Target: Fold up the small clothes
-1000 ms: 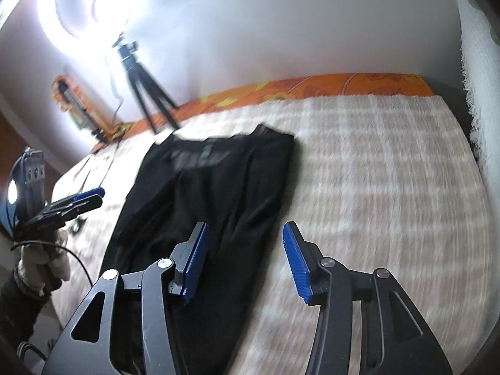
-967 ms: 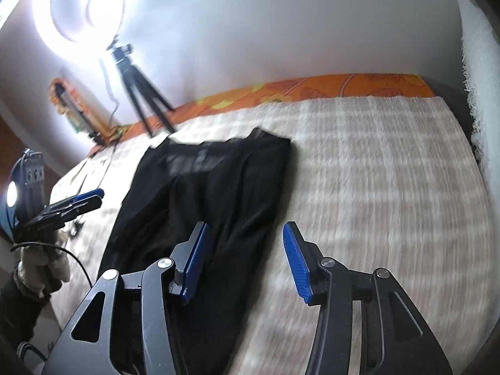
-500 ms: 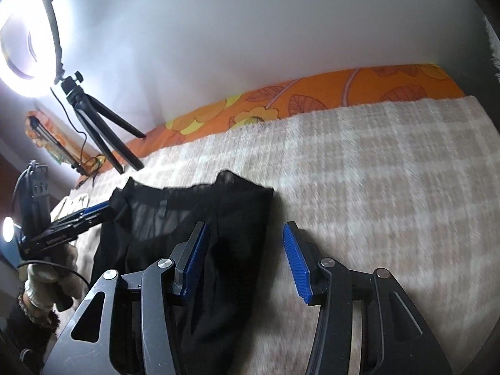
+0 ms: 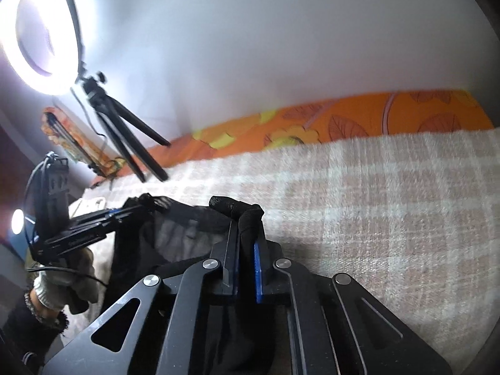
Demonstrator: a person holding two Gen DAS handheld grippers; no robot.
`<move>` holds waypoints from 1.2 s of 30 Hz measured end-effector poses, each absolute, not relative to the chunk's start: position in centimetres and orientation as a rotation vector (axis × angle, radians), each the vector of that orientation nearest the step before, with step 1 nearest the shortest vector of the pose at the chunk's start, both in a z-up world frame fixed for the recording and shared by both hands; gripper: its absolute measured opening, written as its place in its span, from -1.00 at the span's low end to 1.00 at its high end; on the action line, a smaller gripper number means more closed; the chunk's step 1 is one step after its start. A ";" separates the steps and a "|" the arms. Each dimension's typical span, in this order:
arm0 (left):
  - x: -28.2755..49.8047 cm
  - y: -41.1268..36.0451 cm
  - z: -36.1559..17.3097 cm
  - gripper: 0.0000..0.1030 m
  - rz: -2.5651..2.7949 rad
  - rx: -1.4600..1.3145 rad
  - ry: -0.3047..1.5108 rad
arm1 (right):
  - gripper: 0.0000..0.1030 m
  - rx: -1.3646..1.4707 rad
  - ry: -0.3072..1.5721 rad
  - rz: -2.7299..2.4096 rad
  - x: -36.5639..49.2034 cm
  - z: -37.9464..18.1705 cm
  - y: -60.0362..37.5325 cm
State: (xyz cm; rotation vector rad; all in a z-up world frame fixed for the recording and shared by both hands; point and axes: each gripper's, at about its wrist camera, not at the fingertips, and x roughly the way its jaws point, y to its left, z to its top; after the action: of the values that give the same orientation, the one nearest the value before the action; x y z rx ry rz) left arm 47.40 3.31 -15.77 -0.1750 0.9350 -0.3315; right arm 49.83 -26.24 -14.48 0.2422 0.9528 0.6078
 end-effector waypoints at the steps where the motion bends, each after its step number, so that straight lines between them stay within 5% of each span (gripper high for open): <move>1: 47.0 3.1 -15.4 -0.89 -0.337 -0.177 0.931 | -0.90 0.245 0.942 0.611 49.5 -13.9 -26.5; 18: 32.2 3.1 -7.7 -0.89 -0.388 -0.160 0.820 | -0.91 0.197 0.848 0.718 35.9 -5.6 -29.0; 36: 15.5 2.0 -12.3 -0.88 -0.393 -0.070 0.908 | -0.91 0.112 0.927 0.711 20.7 -11.6 -30.0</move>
State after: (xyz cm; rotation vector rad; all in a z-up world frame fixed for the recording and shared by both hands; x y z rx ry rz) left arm 15.47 1.98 -12.31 -0.0701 0.9082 -0.3929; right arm 20.68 -30.00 -11.59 0.1123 0.9271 0.7108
